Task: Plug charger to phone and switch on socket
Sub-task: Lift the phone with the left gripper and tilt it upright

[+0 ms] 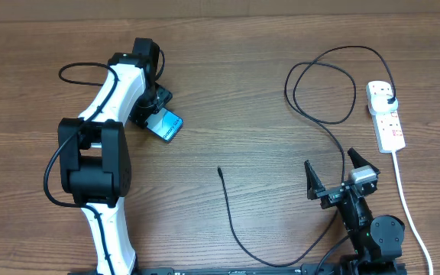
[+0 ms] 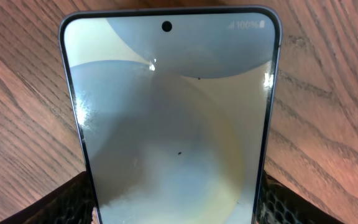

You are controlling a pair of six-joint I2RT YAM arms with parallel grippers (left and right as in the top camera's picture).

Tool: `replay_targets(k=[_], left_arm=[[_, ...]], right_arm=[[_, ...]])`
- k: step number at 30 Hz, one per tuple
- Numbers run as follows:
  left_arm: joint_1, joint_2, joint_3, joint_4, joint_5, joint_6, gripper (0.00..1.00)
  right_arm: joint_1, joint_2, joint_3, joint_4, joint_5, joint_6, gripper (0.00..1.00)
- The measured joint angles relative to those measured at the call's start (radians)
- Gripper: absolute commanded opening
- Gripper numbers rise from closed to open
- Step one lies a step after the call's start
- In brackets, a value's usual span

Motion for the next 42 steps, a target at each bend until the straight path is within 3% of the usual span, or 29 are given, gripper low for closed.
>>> replay_targets(k=[8, 21, 35, 42], left_arm=[[0.0, 0.0, 0.001, 0.035, 0.103, 0.028, 0.04], [0.0, 0.001, 0.016, 0.23, 0.479, 0.105, 0.04], [0.0, 0.001, 0.018, 0.307, 0.899, 0.104, 0.04], [0.0, 0.001, 0.019, 0.304, 1.073, 0.036, 0.04]], right_arm=[[0.0, 0.0, 0.0, 0.0, 0.0, 0.0, 1.0], [0.0, 0.0, 0.0, 0.0, 0.0, 0.0, 1.0], [0.0, 0.0, 0.0, -0.001, 0.0, 0.0, 1.0], [0.0, 0.0, 0.0, 0.0, 0.0, 0.0, 1.0]])
